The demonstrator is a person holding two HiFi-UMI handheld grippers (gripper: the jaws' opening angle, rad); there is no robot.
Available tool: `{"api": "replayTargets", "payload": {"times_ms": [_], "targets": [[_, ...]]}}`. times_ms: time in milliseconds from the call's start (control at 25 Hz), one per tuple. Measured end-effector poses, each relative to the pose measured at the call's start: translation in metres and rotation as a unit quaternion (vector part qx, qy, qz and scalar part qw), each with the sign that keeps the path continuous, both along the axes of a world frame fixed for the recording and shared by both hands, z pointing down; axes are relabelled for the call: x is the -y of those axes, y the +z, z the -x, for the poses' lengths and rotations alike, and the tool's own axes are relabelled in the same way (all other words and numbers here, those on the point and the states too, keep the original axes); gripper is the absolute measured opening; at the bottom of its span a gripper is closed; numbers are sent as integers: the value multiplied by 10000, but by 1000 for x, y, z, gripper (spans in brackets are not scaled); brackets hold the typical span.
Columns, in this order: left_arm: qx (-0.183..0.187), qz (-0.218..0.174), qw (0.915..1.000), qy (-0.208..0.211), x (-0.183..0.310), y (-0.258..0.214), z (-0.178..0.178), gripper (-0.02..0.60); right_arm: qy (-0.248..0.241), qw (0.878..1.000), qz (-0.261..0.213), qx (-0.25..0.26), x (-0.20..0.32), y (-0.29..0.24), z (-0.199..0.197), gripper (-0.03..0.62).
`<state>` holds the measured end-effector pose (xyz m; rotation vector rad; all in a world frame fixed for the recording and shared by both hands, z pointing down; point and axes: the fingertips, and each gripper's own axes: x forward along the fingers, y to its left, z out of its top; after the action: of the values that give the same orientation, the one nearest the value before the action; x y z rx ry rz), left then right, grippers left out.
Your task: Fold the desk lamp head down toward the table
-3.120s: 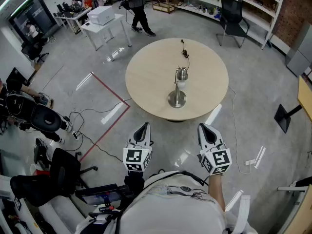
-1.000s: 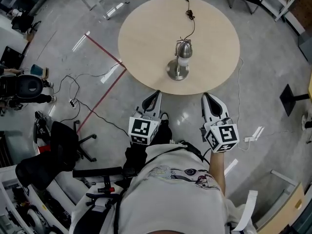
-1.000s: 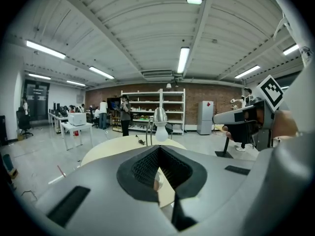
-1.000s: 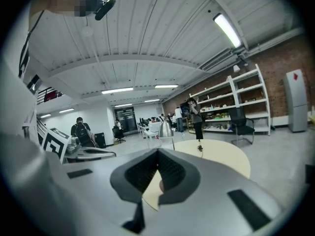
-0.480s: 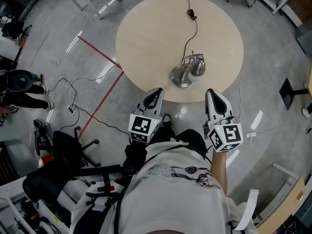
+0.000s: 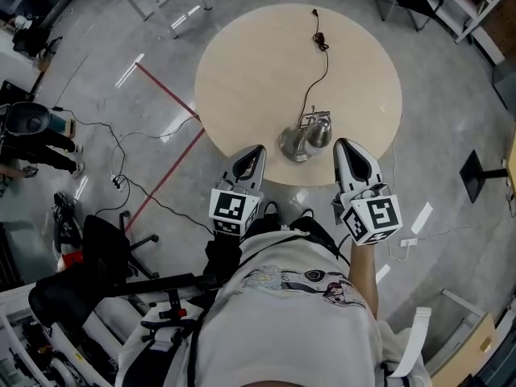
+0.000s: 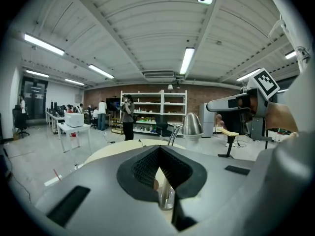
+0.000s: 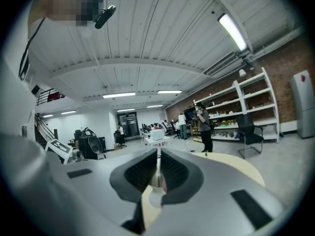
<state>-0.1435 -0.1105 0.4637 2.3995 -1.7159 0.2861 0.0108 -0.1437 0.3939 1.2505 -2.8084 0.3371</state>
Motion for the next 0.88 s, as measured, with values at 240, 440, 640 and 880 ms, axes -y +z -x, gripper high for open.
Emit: {"api": "replayTargets", "payload": {"times_ms": [240, 440, 640, 880], "targets": [[0, -12, 9997, -233, 5, -3, 11, 3, -158, 9988, 352, -306, 12, 5, 22, 162], [-34, 29, 9996, -293, 2, 1, 13, 3, -102, 9960, 585, -660, 19, 16, 36, 249], [-51, 79, 9995, -306, 5, 3, 16, 3, -74, 9904, 523, -1278, 24, 27, 50, 249], [-64, 114, 9995, -303, 4, 2, 18, 3, -15, 9863, 565, -1548, 24, 32, 51, 247]]}}
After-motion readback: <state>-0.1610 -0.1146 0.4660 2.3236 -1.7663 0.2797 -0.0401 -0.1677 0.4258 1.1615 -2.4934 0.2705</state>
